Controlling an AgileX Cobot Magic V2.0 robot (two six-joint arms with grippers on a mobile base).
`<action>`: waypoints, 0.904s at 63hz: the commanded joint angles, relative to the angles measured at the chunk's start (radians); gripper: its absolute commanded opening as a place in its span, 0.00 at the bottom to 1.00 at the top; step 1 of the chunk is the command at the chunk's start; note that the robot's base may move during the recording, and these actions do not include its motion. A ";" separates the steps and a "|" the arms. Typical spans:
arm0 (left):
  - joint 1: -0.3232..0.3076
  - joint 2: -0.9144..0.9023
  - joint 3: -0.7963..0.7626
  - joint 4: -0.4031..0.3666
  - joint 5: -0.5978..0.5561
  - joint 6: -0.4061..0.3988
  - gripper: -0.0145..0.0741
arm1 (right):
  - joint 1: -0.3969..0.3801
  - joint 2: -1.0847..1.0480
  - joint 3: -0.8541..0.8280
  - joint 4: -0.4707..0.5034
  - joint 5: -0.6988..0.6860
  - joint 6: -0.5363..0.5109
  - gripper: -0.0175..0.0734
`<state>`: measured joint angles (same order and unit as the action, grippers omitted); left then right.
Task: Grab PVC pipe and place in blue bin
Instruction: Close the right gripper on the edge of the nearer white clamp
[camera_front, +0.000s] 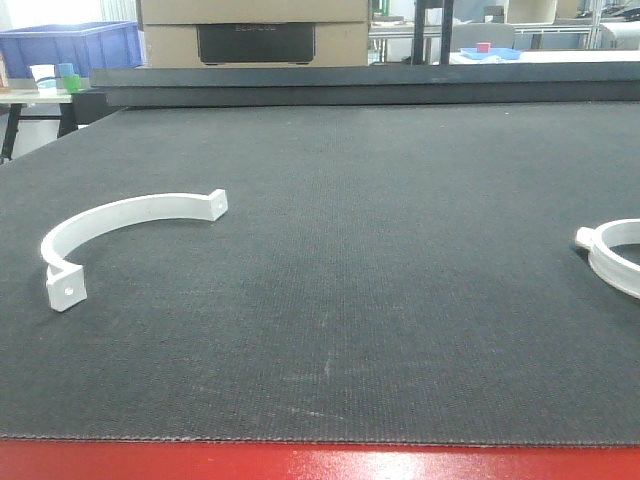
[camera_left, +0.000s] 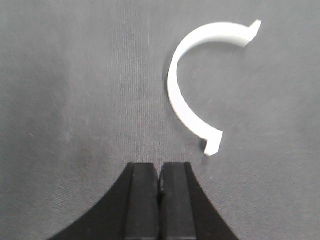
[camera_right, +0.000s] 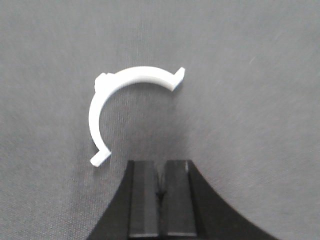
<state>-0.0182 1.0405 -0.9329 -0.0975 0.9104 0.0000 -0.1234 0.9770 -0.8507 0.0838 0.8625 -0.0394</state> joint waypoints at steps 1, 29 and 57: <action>0.001 0.069 -0.006 -0.035 -0.025 0.000 0.04 | 0.003 0.081 -0.009 0.018 -0.052 -0.005 0.01; 0.001 0.230 -0.006 -0.099 -0.086 0.000 0.04 | 0.142 0.439 -0.191 0.054 -0.030 -0.005 0.03; 0.001 0.232 -0.006 -0.099 -0.091 0.000 0.04 | 0.171 0.675 -0.396 0.052 0.213 -0.005 0.16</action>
<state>-0.0182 1.2738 -0.9329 -0.1879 0.8316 0.0000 0.0425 1.6366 -1.2363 0.1467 1.0553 -0.0399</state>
